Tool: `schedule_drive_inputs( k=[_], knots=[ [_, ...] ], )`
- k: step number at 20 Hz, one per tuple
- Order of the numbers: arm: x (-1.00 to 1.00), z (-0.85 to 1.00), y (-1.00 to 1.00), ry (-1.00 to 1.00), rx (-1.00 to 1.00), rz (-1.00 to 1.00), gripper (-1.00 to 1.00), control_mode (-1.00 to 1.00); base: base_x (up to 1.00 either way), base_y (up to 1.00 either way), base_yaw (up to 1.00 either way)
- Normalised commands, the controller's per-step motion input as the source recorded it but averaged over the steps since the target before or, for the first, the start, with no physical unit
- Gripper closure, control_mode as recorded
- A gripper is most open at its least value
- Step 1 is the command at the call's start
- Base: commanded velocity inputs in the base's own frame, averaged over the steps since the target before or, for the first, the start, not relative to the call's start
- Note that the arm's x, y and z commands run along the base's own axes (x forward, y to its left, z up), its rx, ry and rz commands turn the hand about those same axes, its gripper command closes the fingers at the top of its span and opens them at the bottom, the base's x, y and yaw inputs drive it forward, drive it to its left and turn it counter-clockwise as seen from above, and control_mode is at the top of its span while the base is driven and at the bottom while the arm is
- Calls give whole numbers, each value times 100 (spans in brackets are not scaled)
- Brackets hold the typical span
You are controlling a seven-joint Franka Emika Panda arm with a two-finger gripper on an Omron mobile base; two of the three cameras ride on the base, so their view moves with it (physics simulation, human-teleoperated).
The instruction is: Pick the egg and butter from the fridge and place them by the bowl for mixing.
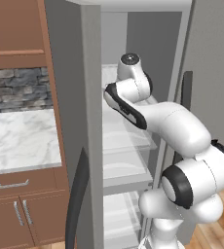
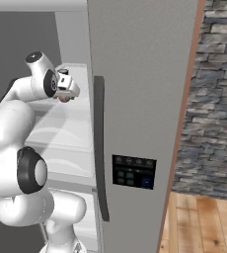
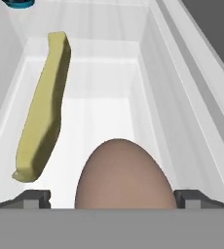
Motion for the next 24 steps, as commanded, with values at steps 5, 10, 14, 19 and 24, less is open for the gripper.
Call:
schedule_drive_inputs(
  k=[5,10,14,19,24],
  knots=[
    [0,-28,0,0,-1,0,100,-100,0,0,0],
    [0,0,0,0,0,0,100,-100,0,0,0],
    [-12,6,0,-7,0,0,100,-100,0,0,0],
    [-87,59,0,-58,0,0,100,-100,0,0,0],
    [-100,62,-10,-40,2,0,100,-100,0,0,0]
  ],
)
